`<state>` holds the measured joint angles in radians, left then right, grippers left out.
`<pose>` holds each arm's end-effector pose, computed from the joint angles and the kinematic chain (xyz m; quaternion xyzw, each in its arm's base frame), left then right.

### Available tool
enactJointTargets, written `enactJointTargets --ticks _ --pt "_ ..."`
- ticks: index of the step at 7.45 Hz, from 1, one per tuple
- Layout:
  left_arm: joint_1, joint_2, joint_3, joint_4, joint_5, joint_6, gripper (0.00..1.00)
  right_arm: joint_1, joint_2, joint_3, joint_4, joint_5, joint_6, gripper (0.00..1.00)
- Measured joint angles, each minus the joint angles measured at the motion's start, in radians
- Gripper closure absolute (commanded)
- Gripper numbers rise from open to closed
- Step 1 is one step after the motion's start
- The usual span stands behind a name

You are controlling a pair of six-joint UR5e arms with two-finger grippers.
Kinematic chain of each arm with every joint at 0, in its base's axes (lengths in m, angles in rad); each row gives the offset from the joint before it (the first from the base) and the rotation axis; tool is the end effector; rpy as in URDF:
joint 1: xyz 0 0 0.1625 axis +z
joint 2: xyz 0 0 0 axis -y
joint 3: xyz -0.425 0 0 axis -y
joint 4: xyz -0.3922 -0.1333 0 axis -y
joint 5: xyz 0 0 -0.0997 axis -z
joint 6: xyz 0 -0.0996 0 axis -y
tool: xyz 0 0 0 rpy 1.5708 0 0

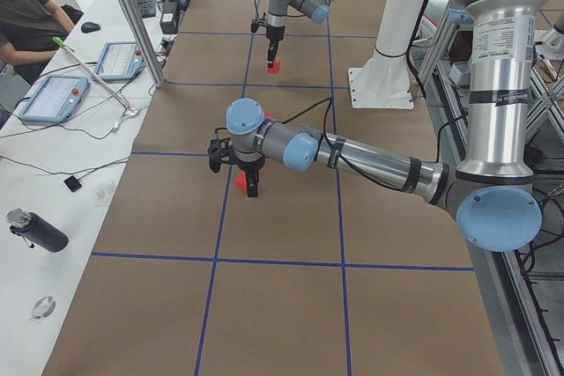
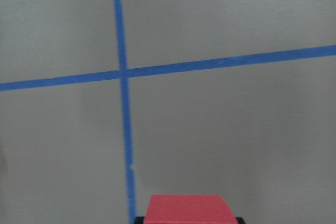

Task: Form red blocks into L shape at center
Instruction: 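Carry the red cube with the right gripper toward the table center, then lower the red cube at the center and open the right gripper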

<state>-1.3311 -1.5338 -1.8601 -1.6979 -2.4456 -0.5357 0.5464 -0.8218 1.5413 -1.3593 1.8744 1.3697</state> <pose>0.0588 -0.4801 0.5117 0.0009 0.4497 -0.0522 0.8917 -0.5615 -0.4626 0.1921 0.0362 -0.4624 0.0849 0.8819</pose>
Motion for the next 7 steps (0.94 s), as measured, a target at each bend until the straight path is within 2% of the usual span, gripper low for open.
enactJointTargets --ticks 2,5,6,7 --pt "0.003 0.001 0.0 -0.003 -0.004 0.0 0.0 -0.031 0.068 -0.089 -0.001 -0.027 0.051 1.0" --pt "0.006 0.001 0.0 -0.003 -0.004 -0.002 0.0 -0.059 0.07 -0.116 -0.008 -0.049 0.049 1.0" --pt "0.007 0.001 0.001 -0.002 -0.004 -0.002 0.0 -0.061 0.07 -0.116 -0.024 -0.05 0.041 0.7" --pt "0.008 0.001 0.001 -0.002 -0.004 -0.003 0.0 -0.062 0.07 -0.117 -0.037 -0.05 0.032 0.64"
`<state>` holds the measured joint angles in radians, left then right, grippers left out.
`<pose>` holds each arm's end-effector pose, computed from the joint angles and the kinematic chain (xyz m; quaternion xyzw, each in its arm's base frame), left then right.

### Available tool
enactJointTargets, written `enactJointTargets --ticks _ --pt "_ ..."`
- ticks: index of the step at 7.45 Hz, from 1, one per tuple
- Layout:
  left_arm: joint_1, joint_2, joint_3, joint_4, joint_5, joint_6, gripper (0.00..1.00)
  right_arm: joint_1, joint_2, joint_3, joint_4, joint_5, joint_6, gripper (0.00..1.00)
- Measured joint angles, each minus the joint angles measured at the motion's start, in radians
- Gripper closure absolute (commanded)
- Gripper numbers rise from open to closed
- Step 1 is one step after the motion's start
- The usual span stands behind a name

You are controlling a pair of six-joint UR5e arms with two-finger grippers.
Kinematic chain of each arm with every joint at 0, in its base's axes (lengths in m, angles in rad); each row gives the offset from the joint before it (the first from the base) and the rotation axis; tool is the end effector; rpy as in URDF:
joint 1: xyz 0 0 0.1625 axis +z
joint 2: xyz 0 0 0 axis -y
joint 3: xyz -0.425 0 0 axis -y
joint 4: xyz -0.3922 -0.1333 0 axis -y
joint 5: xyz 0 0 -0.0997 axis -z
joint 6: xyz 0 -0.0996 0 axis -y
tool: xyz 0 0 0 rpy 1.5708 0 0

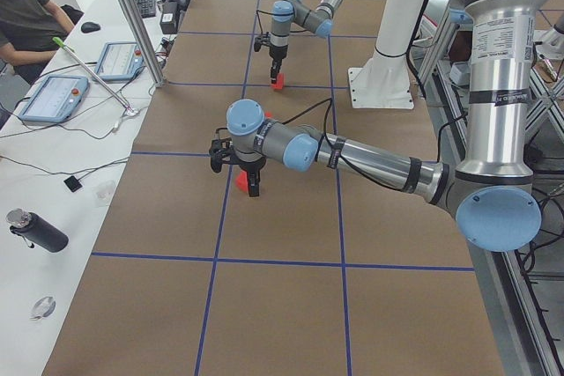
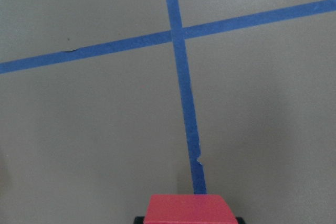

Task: Form red blocks into L shape at center
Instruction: 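Lower the red cube at the center and open the right gripper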

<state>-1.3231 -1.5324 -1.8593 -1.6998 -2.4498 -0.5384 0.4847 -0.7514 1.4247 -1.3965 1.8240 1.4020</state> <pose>0.0628 -0.4790 0.5122 -0.0025 0.4513 -0.0494 0.8910 -0.6179 -0.4479 0.1971 0.0219 -0.4233 0.0910 0.9011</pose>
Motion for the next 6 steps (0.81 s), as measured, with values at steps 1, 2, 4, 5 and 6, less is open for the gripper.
enactJointTargets --ticks 1,2,4,5,6 --pt "0.0 0.0 0.0 0.0 0.0 0.0 0.0 -0.001 0.0 -0.001 -0.009 0.0 -0.005 0.55" --pt "0.001 0.0 0.0 0.0 0.0 0.0 0.0 -0.002 -0.001 -0.001 -0.018 -0.002 -0.009 0.39" --pt "0.001 -0.001 -0.001 -0.001 0.0 0.0 0.0 -0.008 0.0 -0.001 -0.026 -0.019 -0.04 0.01" --pt "0.001 -0.003 -0.004 -0.005 0.0 0.002 0.0 -0.01 0.001 0.001 -0.027 -0.025 -0.052 0.0" --pt "0.01 -0.006 -0.006 -0.022 0.0 0.001 0.0 -0.01 0.001 0.004 -0.027 -0.027 -0.063 0.0"
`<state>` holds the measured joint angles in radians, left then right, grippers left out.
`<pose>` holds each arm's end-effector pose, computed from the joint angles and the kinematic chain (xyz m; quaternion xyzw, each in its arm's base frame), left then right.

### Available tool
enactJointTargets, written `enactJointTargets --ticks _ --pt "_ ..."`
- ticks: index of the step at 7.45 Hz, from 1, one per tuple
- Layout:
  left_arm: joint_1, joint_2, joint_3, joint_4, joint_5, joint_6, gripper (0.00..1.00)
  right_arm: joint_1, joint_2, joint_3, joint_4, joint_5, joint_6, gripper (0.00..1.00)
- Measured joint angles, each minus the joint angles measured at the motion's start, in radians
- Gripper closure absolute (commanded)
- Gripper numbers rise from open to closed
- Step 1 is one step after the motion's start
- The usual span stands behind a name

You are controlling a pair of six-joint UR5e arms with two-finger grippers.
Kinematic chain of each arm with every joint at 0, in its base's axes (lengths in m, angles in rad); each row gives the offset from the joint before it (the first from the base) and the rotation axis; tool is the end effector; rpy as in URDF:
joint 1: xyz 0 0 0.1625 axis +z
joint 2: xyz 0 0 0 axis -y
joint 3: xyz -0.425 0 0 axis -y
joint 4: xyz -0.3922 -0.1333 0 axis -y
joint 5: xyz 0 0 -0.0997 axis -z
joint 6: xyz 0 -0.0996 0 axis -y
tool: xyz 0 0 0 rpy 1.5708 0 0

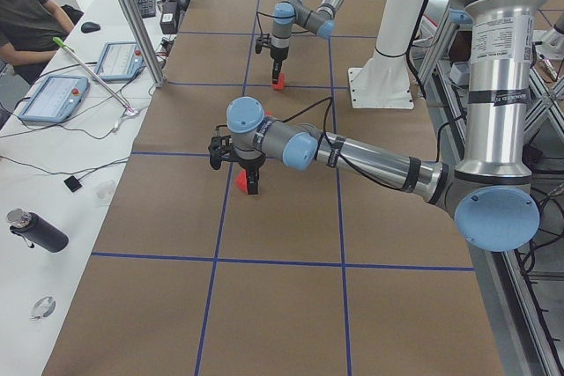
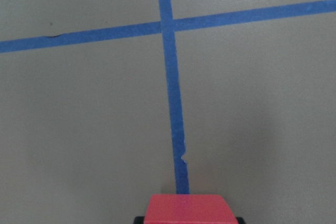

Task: Form red blocks into L shape at center
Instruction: 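Lower the red cube at the center and open the right gripper, then raise the right gripper away while the left gripper reaches the middle red cube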

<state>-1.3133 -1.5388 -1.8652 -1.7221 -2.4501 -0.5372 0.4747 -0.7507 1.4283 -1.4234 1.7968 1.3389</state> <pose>0.0680 -0.4805 0.5036 0.0102 0.4560 -0.0369 0.8891 -0.6210 -0.4439 0.1992 0.0409 -0.4095 0.0654 0.9091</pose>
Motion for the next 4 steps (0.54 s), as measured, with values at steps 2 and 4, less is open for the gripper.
enactJointTargets --ticks 2,4 --pt "0.062 -0.03 -0.008 -0.037 0.003 -0.107 0.0 0.002 -0.004 0.023 -0.002 0.0 -0.025 0.0" --pt "0.181 -0.14 -0.016 -0.056 0.029 -0.37 0.0 0.017 -0.045 0.098 -0.011 0.004 -0.034 0.0"
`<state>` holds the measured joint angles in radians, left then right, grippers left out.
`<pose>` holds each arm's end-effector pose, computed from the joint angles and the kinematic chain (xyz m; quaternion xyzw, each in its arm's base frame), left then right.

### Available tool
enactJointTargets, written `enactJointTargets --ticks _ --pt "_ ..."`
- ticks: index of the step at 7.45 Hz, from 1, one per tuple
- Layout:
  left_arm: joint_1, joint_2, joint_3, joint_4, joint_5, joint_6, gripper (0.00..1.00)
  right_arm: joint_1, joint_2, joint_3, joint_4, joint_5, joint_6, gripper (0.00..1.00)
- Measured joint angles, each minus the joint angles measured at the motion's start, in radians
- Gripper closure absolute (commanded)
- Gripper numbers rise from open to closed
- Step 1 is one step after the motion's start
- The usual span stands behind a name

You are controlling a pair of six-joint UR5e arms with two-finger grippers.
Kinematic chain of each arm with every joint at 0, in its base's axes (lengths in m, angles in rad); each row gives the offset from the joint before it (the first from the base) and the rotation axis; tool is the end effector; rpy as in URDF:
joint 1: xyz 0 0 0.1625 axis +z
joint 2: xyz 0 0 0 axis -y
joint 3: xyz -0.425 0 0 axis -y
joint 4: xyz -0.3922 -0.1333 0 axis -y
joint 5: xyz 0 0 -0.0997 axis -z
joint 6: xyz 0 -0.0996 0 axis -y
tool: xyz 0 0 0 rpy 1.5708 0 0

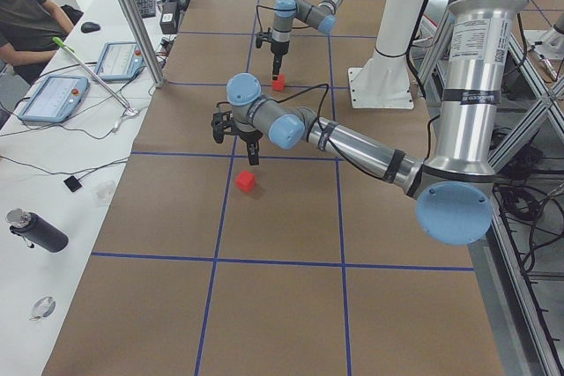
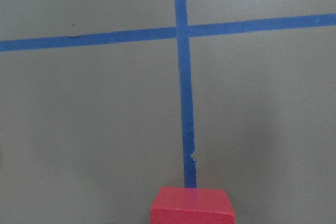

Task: Form red blocks into L shape at center
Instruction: 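Raise the right gripper away while the left gripper reaches the middle red cube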

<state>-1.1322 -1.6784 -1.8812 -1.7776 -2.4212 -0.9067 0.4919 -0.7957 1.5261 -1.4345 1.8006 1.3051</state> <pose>0.1693 -0.4987 0.4208 -0.0256 0.4815 -0.0777 0.8726 -0.5895 -0.4413 0.1912 0.0576 -0.4261 0.0539 0.9013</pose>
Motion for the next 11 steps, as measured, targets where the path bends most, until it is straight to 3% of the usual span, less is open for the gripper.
enactJointTargets --ticks 3,4,8,11 --pt "0.268 -0.16 0.009 0.003 0.202 -0.303 0.0 0.114 -0.21 0.243 -0.052 0.096 -0.128 0.0" --pt "0.32 -0.21 0.044 0.007 0.232 -0.354 0.0 0.146 -0.28 0.281 -0.049 0.119 -0.192 0.0" --pt "0.4 -0.362 0.204 0.007 0.298 -0.454 0.0 0.169 -0.344 0.288 -0.043 0.129 -0.282 0.0" --pt "0.426 -0.385 0.265 0.001 0.303 -0.48 0.0 0.169 -0.345 0.282 -0.043 0.129 -0.283 0.0"
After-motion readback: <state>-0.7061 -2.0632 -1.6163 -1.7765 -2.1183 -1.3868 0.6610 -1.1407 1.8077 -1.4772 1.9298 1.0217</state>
